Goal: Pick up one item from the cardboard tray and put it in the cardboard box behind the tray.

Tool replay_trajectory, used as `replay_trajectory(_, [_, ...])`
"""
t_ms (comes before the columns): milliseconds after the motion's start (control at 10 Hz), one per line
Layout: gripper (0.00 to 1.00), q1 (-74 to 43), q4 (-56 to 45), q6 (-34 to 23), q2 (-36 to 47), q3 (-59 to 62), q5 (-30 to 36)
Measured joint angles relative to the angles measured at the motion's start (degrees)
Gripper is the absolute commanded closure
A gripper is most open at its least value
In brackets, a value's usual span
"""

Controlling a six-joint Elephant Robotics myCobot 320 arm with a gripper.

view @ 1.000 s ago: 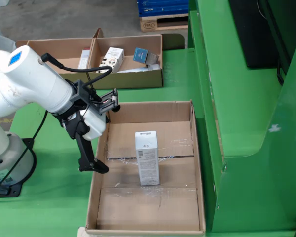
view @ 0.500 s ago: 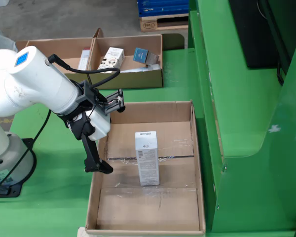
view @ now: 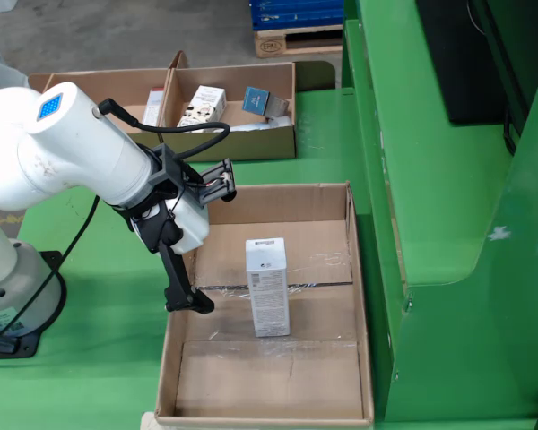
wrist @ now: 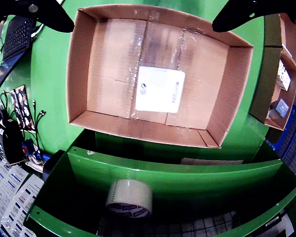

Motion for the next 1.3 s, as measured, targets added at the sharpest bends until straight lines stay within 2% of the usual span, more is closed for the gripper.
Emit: replay_trajectory(1300, [0.00, 2.38, -3.87, -1.05, -4.48, 7.82, -0.26])
